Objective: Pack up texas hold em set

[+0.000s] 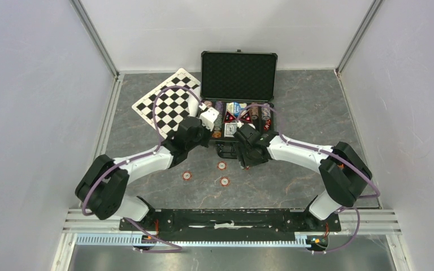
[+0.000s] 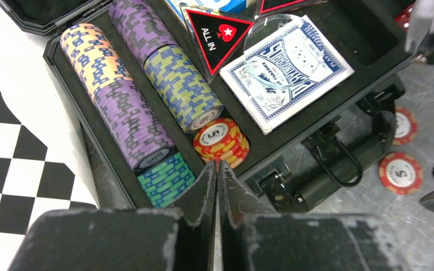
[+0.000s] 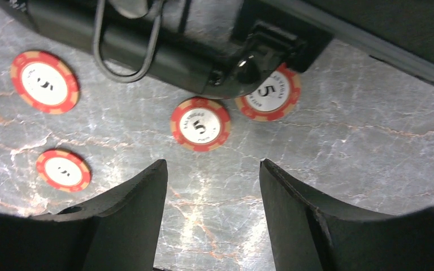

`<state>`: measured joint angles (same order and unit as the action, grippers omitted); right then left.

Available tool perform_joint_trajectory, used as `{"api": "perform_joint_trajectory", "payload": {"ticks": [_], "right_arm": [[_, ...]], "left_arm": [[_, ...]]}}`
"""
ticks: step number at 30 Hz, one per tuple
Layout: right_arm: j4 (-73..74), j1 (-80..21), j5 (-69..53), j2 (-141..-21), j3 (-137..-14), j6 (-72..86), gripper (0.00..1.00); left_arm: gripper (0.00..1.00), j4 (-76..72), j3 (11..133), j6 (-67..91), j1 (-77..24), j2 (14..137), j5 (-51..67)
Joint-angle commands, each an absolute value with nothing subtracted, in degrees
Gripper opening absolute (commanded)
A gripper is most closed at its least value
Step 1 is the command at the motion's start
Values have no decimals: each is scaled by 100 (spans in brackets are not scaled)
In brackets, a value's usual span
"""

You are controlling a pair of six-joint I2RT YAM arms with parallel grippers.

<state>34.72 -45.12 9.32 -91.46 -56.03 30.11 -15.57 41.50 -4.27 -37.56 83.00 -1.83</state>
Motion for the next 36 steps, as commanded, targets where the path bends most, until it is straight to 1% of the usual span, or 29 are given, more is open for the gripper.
{"api": "perform_joint_trajectory", "payload": {"ticks": [1,5,7,9,11,12,13,14,15,16,17,18,19,21,23,27,29,31,35,36], "right_arm": [[3275,-4626,1005,-8820,-5720,2955,66],[2760,-4643,583,-8494,-5336,2813,64],[2613,-4781,550,-8363,-5191,2777,66],[2769,-4984,757,-8382,-5288,2775,67],[2959,-5180,777,-8512,-5468,2784,68],[3039,-5277,786,-8591,-5549,2799,68],[3085,-5383,822,-8649,-5604,2814,67],[3125,-5472,899,-8676,-5660,2829,67],[3169,-5563,970,-8691,-5703,2838,67],[3185,-5604,1018,-8693,-5750,2839,67],[3184,-5622,1048,-8664,-5766,2821,66],[3189,-5625,1105,-8622,-5782,2816,66],[3183,-5625,1197,-8569,-5801,2794,66],[3167,-5610,1400,-8407,-5824,2699,66],[3149,-5571,1571,-8223,-5797,2589,66],[3152,-5281,1497,-7962,-5628,2474,66],[3148,-5111,1394,-7822,-5417,2459,65],[3147,-5001,1502,-7652,-5197,2461,65],[3130,-4859,1816,-7201,-4822,2443,65],[3102,-4821,1998,-7027,-4749,2470,65]], "left_arm": [[8,-1649,3899,254,-3738,7730,-97],[9,-1538,3488,635,-3735,7205,-140],[16,-1521,3248,910,-3735,6763,-353],[23,-1400,3041,1189,-3735,6335,-499],[34,-1064,2914,1506,-3730,5968,-751],[41,-870,2873,1646,-3730,5765,-870],[50,-653,2818,1825,-3732,5588,-1072],[61,-400,2767,2143,-3729,5365,-1327],[70,-87,2752,2388,-3727,5098,-1636],[73,241,2707,2620,-3727,4874,-1806],[81,509,2676,2884,-3727,4606,-1932],[92,810,2654,3142,-3727,4404,-2058],[99,1130,2663,3350,-3718,4219,-2098],[100,1550,2761,3254,-3718,4038,-1802],[100,2070,2974,3222,-3719,4109,-1712],[100,3693,3962,3480,-3718,5181,-1955],[100,4571,4458,3700,-3718,5756,-1937],[100,5125,4768,3881,-3727,6106,-1816],[100,5217,4754,3933,-3727,6319,-1215],[98,5129,4694,3941,-3727,6393,-1135]]}}
